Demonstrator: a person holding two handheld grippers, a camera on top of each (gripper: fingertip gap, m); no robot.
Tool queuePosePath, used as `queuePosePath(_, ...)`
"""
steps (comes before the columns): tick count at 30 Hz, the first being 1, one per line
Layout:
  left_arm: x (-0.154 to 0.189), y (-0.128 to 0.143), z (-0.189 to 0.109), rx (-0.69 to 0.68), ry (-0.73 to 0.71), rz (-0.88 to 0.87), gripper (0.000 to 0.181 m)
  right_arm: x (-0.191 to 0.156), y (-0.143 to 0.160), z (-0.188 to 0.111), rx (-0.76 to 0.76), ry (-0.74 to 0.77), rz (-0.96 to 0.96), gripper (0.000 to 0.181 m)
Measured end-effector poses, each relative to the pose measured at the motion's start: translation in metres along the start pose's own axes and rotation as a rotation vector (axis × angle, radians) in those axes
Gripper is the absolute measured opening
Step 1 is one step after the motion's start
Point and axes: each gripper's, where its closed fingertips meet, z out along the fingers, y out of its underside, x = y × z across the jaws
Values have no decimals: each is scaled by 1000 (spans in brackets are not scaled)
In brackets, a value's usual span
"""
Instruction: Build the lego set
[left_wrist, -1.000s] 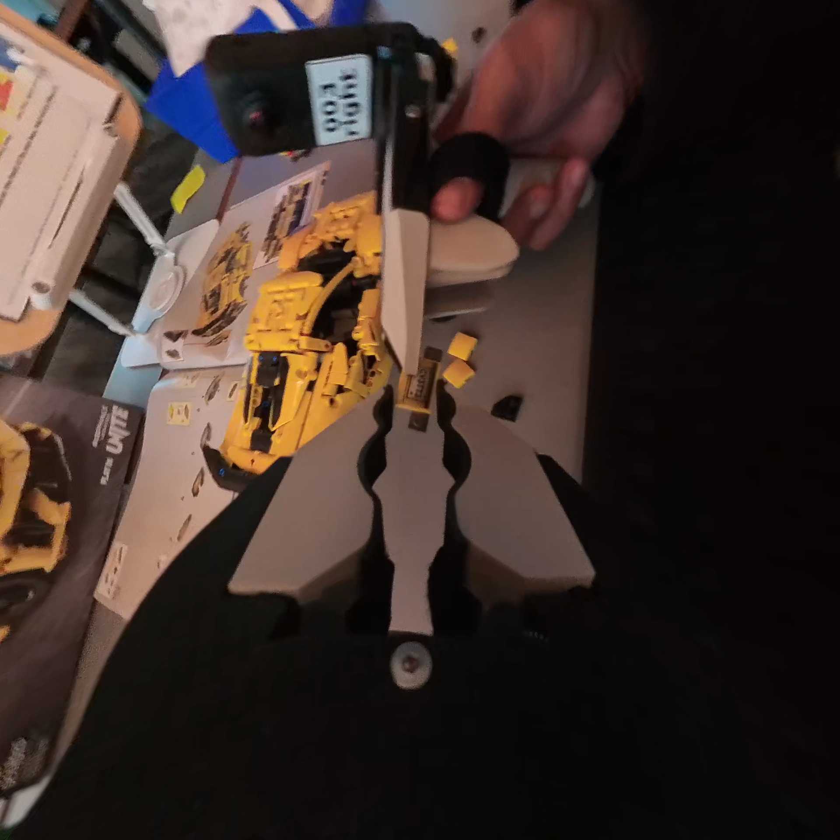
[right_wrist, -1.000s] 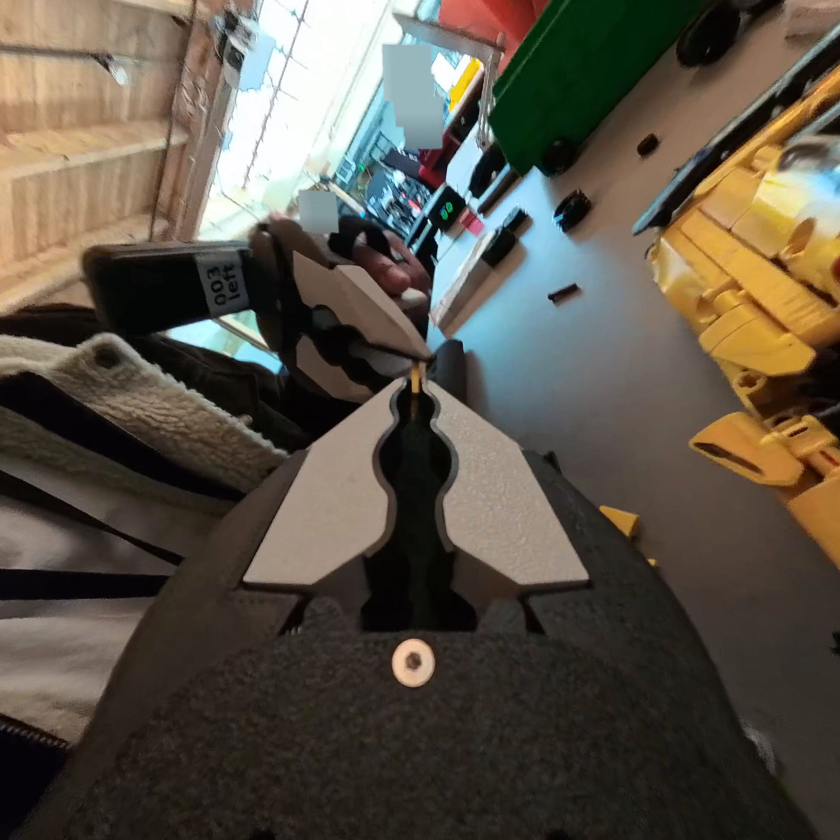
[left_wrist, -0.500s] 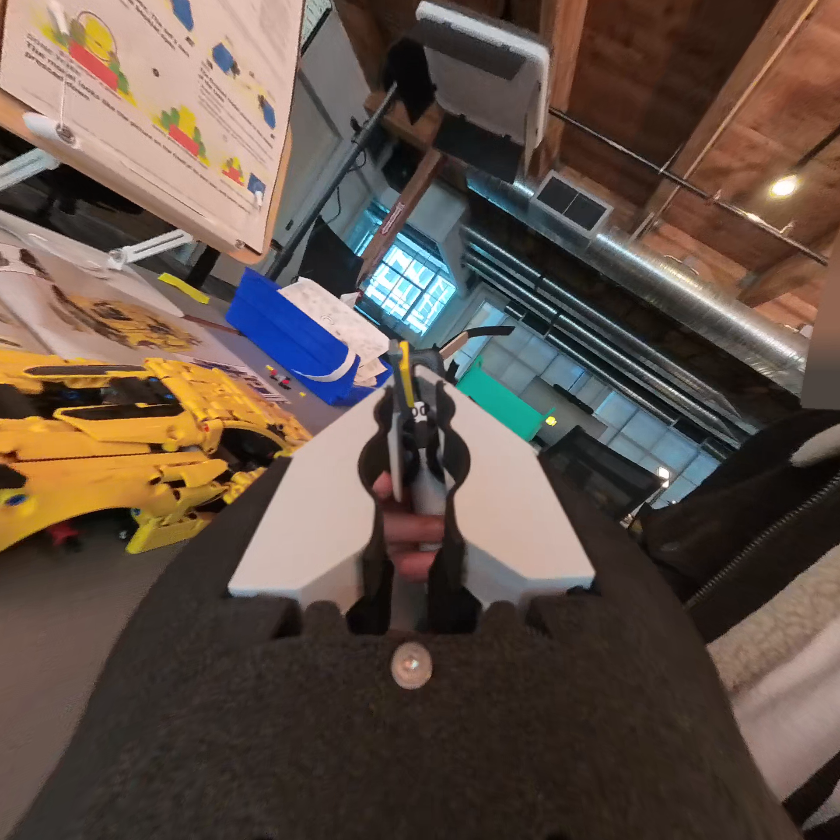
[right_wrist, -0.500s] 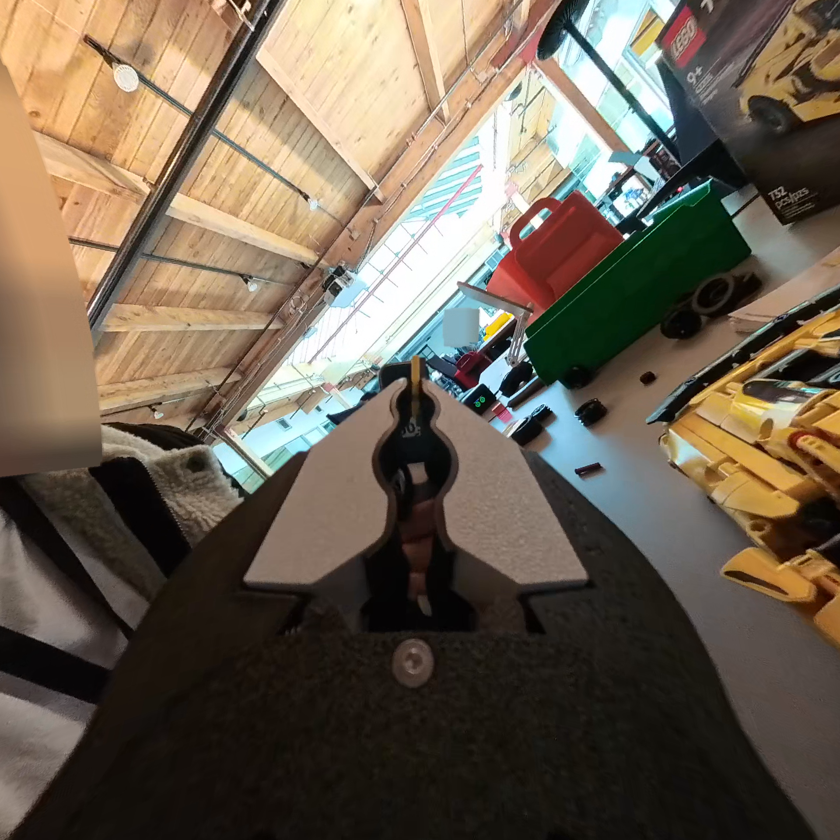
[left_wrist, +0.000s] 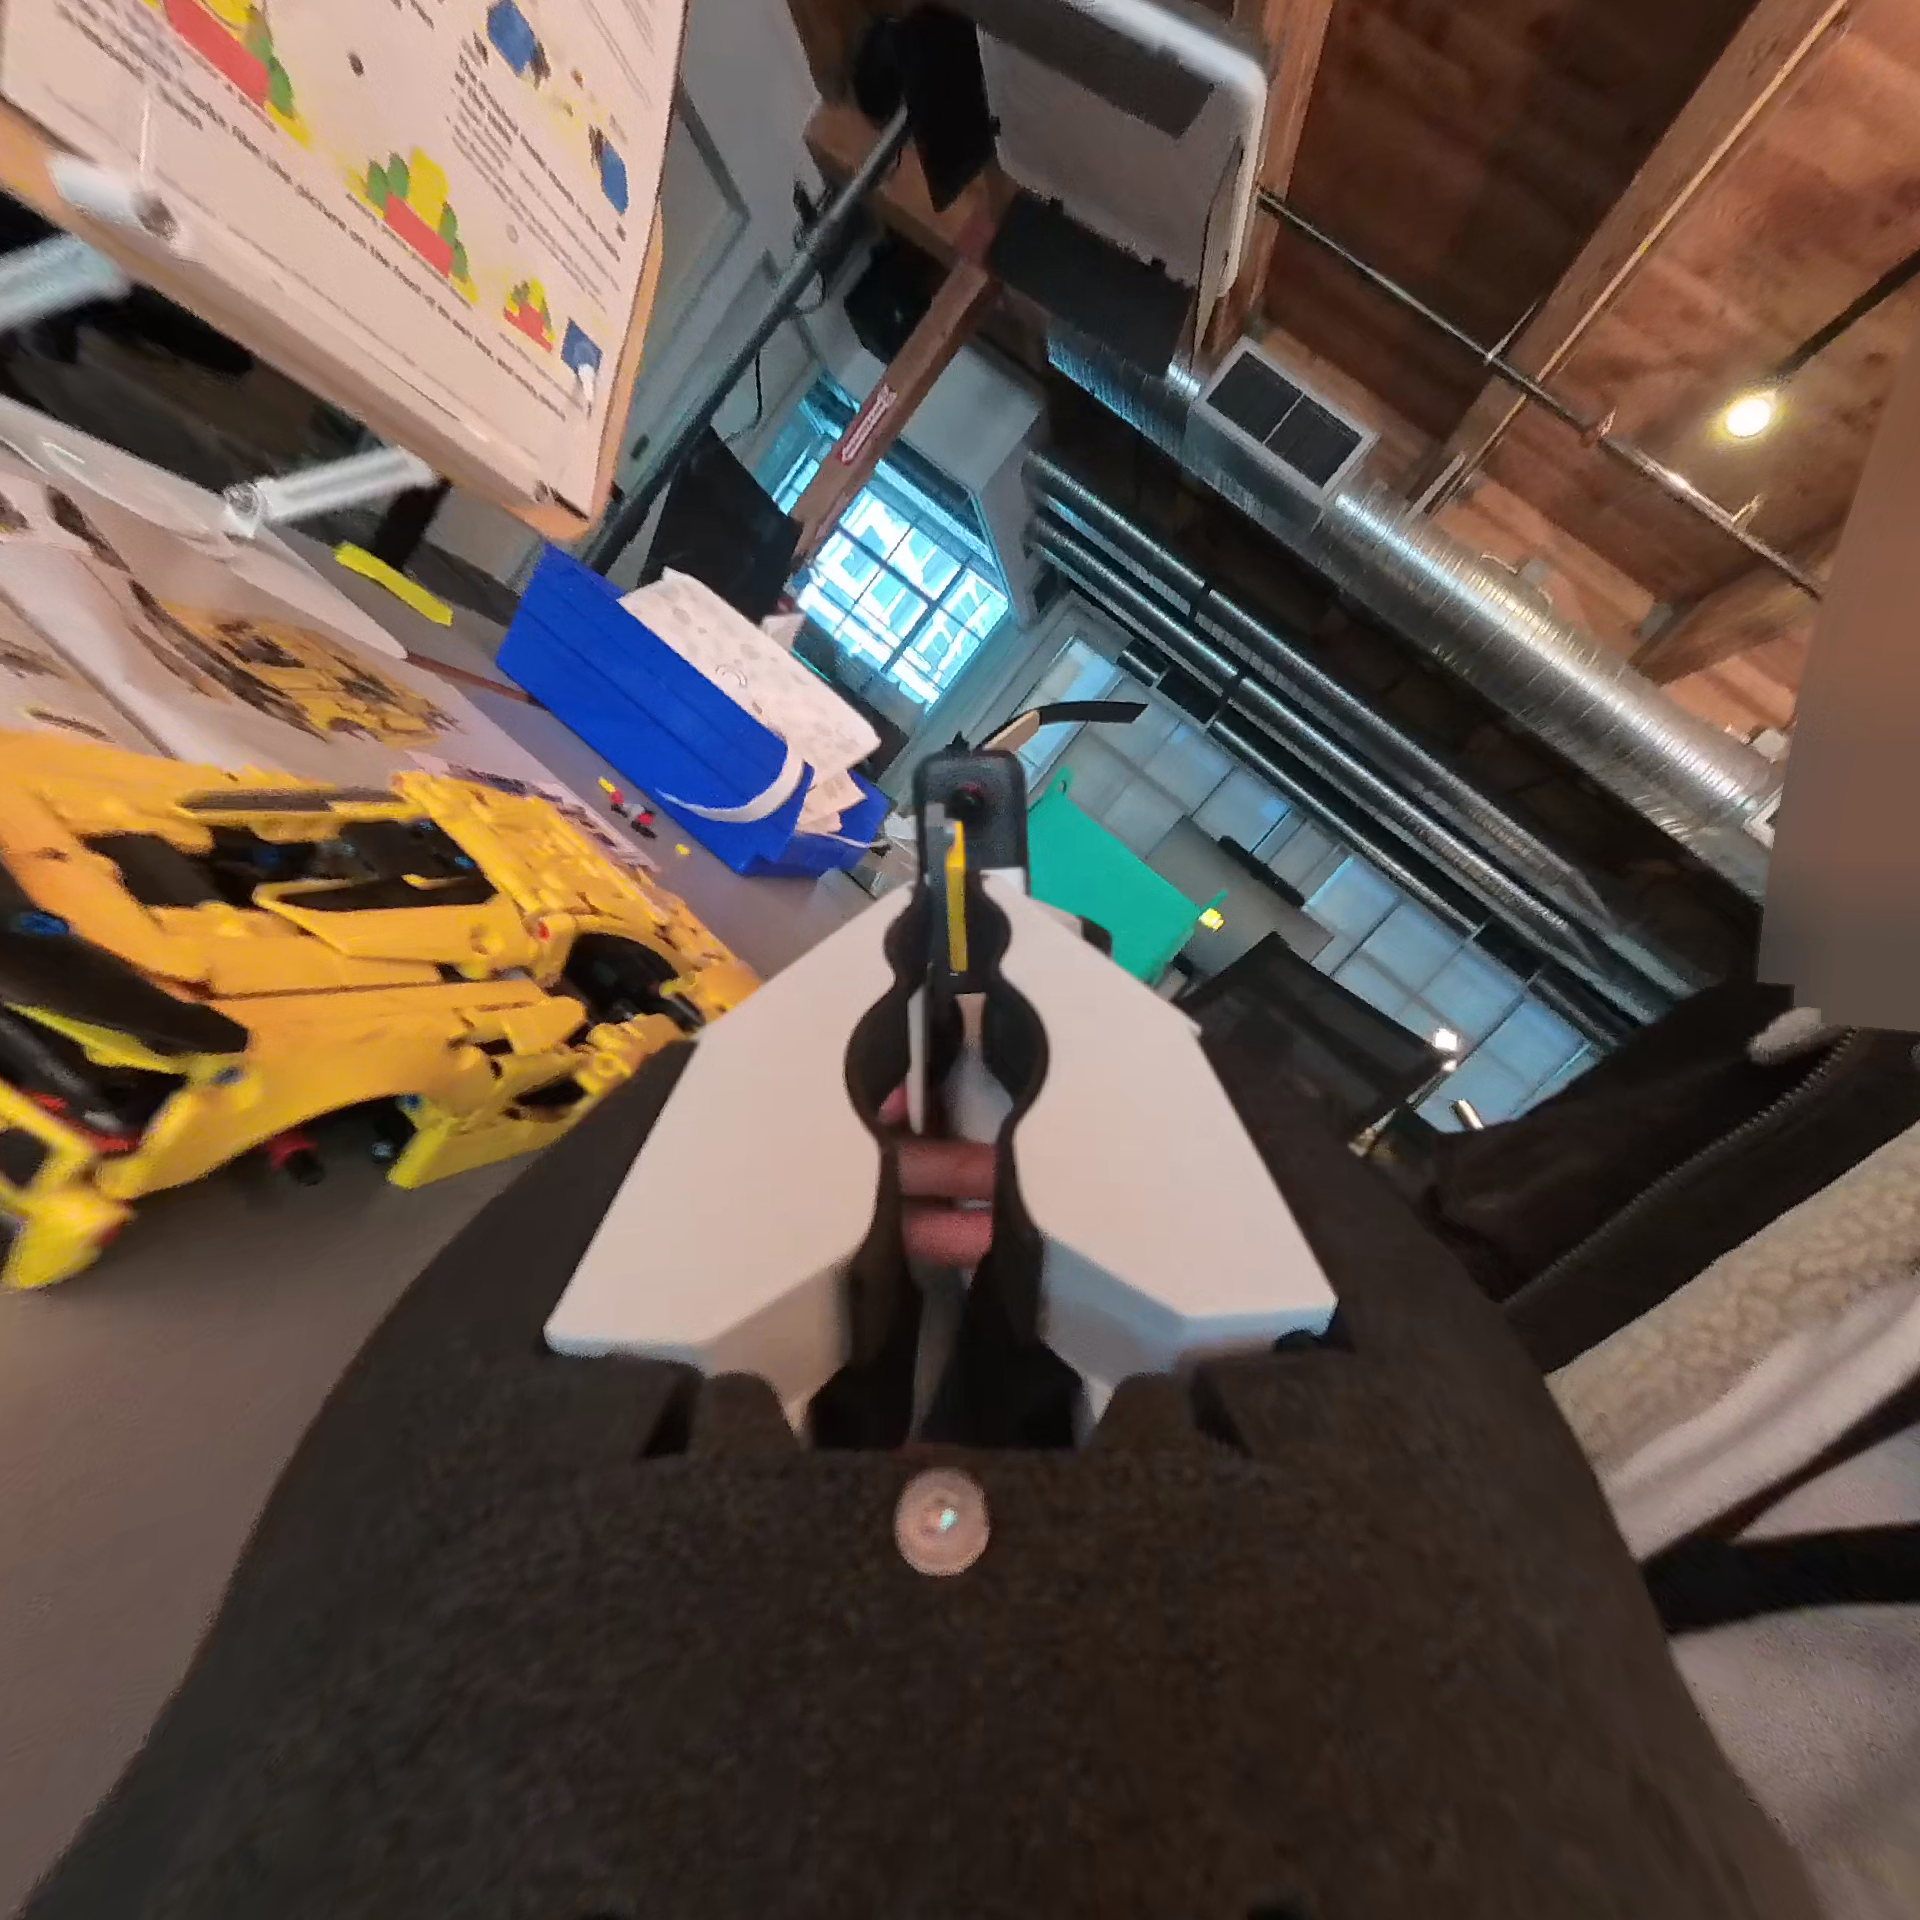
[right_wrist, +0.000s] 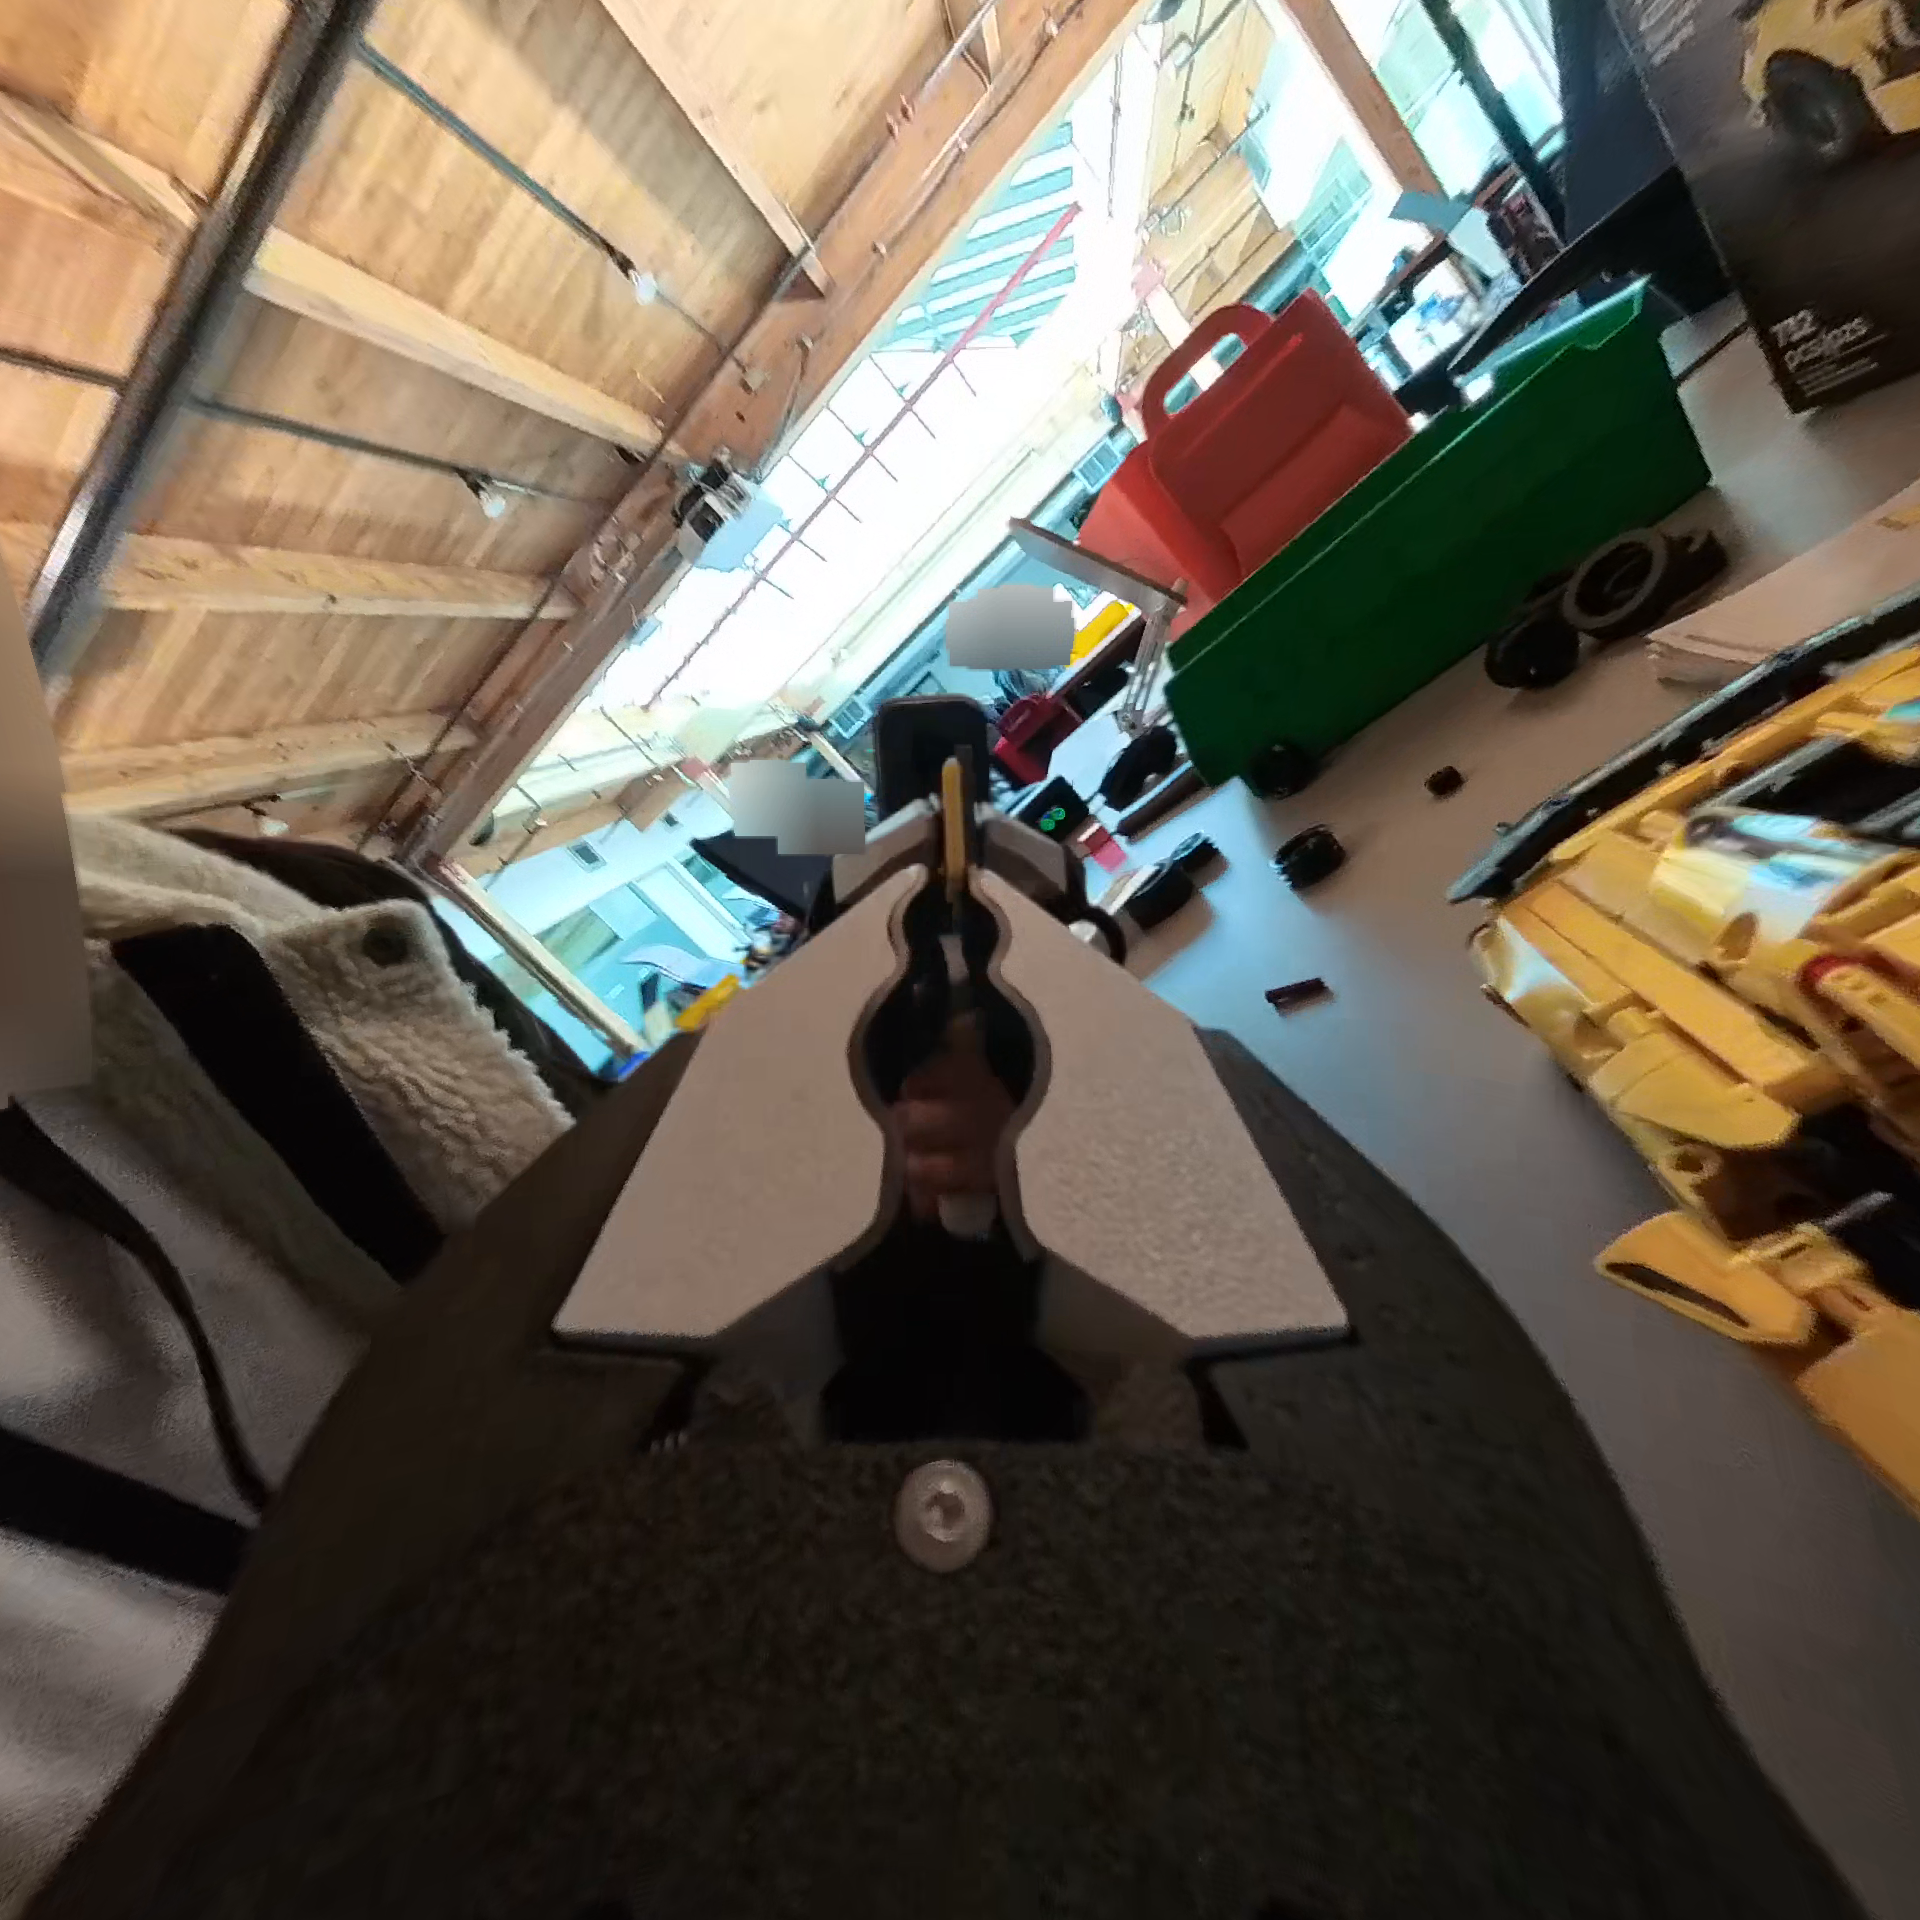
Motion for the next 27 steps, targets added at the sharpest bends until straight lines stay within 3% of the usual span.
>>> queuePosePath(2,-9,-15,-13,4,-23,41,6,0,-10,-8,14,49,-98,6)
queuePosePath(7,-51,-18,-33,-175,-213,255,6,27,-22,-46,-89,385,-431,14)
queuePosePath(12,-54,-7,-25,-220,-181,230,6,54,-10,-90,-181,635,-548,20)
queuePosePath(15,-57,0,-25,-267,-212,303,6,53,-11,-95,-184,666,-594,16)
queuePosePath(27,-53,5,-24,-280,-186,300,6,55,0,-89,-216,594,-498,13)
